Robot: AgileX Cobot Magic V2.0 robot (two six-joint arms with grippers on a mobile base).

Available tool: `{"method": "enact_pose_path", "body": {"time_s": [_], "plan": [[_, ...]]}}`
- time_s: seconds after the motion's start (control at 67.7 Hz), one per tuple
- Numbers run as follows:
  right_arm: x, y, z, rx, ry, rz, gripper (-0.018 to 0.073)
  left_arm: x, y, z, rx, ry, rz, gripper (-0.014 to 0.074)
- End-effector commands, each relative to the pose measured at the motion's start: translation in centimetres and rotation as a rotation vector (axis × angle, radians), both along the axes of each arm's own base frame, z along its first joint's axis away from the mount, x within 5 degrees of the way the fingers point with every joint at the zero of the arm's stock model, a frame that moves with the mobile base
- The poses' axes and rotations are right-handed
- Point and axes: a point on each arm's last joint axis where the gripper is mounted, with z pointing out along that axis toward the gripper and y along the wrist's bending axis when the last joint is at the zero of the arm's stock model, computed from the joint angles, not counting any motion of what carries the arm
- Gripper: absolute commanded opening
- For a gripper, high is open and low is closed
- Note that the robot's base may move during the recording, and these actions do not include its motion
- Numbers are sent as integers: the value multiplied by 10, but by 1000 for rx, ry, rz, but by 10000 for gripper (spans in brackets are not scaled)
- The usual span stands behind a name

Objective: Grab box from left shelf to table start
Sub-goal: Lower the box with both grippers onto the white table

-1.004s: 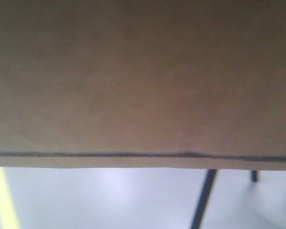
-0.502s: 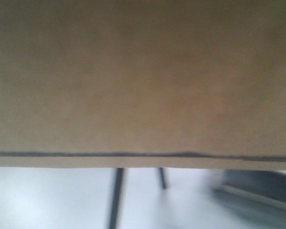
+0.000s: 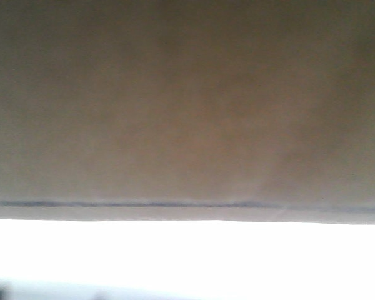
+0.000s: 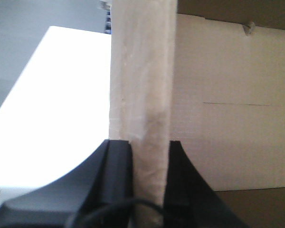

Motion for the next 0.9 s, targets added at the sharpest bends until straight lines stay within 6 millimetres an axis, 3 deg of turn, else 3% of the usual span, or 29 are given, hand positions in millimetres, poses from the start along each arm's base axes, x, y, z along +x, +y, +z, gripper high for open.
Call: {"method": "enact_pose_path", "body": {"time_s": [0.0, 0.886], "plan": [[3, -4, 21, 3, -154, -50, 60, -2, -3, 26, -118, -174, -38, -100], [3, -4, 20, 2, -153, -50, 60, -2, -3, 26, -118, -174, -38, -100]]}}
